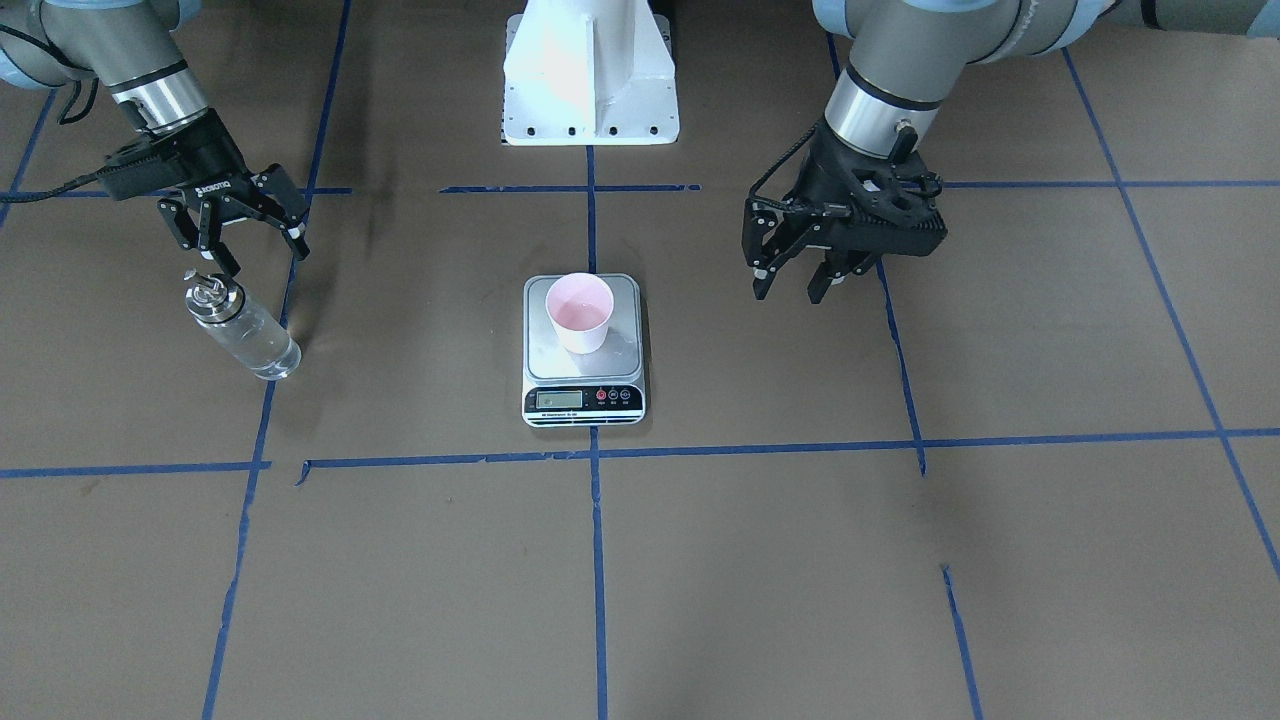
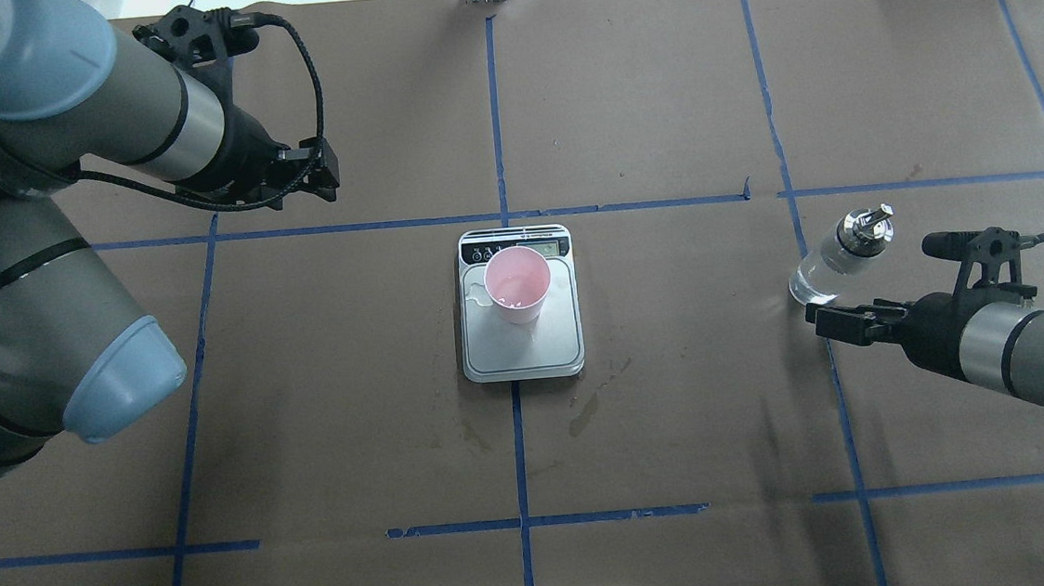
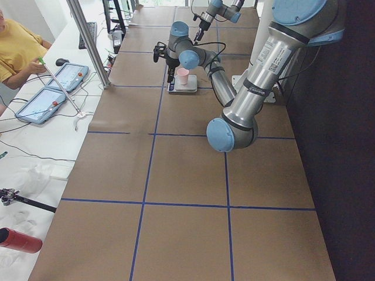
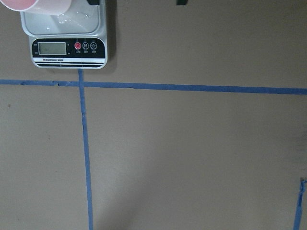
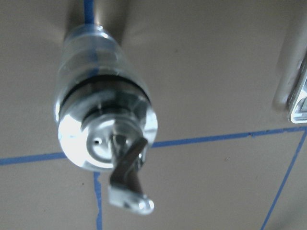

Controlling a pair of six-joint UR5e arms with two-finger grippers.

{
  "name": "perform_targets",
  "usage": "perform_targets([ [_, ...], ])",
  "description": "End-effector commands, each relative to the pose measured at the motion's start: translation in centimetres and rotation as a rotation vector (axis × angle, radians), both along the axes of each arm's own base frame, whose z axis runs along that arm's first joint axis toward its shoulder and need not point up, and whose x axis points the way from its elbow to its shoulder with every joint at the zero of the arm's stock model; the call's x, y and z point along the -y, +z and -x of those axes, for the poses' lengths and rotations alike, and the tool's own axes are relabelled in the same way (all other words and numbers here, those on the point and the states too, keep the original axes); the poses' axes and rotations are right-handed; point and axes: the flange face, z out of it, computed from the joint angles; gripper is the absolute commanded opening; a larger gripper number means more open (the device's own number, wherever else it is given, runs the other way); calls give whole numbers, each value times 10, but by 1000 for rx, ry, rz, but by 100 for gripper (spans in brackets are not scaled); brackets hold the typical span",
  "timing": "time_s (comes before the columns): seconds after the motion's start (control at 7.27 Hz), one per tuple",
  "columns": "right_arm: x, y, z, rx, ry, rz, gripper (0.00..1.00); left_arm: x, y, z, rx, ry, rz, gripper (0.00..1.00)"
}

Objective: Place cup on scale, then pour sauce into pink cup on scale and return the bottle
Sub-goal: 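Grasp the glass sauce bottle around its body with the right gripper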

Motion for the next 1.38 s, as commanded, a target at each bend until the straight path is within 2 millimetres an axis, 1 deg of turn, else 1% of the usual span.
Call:
perform_targets([
  [0.0,-39,10,22,-102,173,-167,100,4,29,12,53,26,-33,64],
  [0.14,-42,18,20,-128,197,-185,100,4,30,12,55,28,-37,64],
  [0.28,-42,27,11,-159,217,-198,100,5,30,12,56,27,-36,64],
  [0.41,-41,23,10,-157,260,-225,100,4,29,12,53,29,-35,65],
  [0.55,-40,24,12,-165,276,-240,100,4,30,12,54,29,-34,65],
  [0.69,-38,23,18,-158,277,-241,100,4,31,12,55,31,-33,66],
  [0.83,-35,25,30,-156,286,-245,100,4,31,12,55,32,-33,66],
  [0.96,-33,39,38,-183,294,-251,100,4,31,12,55,31,-33,66],
  [1.1,-31,33,44,-168,301,-254,100,3,29,12,50,32,-34,66],
  [1.24,-30,42,42,-182,301,-253,100,3,29,12,50,31,-36,66],
])
